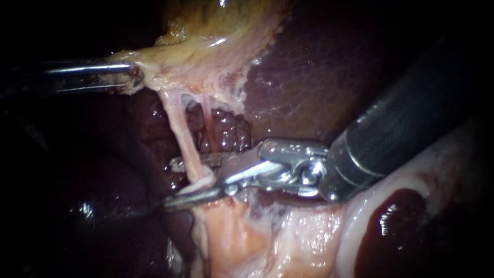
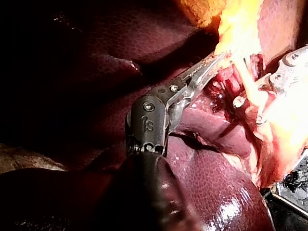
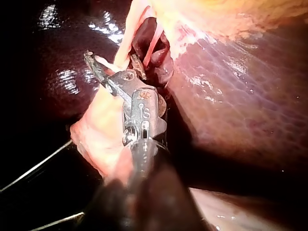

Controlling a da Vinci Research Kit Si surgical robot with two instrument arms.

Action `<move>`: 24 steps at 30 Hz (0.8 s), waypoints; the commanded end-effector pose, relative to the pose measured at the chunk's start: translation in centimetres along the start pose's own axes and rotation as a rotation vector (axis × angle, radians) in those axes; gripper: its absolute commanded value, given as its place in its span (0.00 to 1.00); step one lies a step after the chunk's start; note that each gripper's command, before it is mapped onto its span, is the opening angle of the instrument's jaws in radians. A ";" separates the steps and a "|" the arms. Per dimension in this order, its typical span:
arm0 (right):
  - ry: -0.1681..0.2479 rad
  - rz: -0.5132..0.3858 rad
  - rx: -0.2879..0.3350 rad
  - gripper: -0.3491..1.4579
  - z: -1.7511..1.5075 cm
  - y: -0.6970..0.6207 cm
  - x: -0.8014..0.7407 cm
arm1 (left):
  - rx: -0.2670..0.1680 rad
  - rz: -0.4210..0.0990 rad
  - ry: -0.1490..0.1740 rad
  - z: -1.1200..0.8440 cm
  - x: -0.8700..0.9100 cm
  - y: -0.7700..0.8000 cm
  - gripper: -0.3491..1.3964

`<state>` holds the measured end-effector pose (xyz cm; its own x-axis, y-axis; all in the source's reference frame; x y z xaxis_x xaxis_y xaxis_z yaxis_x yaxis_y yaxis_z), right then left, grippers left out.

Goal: Clipping first clip left tube

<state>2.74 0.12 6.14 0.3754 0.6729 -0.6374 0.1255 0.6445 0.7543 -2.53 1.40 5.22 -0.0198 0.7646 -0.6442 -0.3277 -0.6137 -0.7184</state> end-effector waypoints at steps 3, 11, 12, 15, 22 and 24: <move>0.011 -0.012 0.027 0.47 0.03 -0.16 0.07 | 0.000 0.000 0.000 0.00 0.00 0.00 0.00; 0.012 -0.021 0.054 0.46 0.14 -0.44 0.19 | 0.000 0.000 0.000 0.00 0.00 0.00 0.00; 0.012 -0.021 0.054 0.46 0.15 -0.44 0.20 | 0.000 0.000 0.000 0.00 0.00 0.00 0.00; 0.012 -0.020 0.054 0.44 0.14 -0.44 0.20 | 0.000 0.000 0.000 0.00 0.00 0.00 0.00; 0.012 -0.020 0.055 0.33 0.11 -0.41 0.18 | 0.000 0.000 0.000 0.00 0.00 0.00 0.00; 0.013 -0.020 0.052 0.28 0.11 -0.40 0.18 | 0.000 0.000 0.000 0.00 0.00 0.00 0.00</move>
<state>2.86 -0.05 5.74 0.3606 0.6648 -0.6543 0.1804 0.6385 0.7482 -2.53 1.40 5.22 -0.0197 0.7646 -0.6442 -0.3278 -0.6136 -0.7184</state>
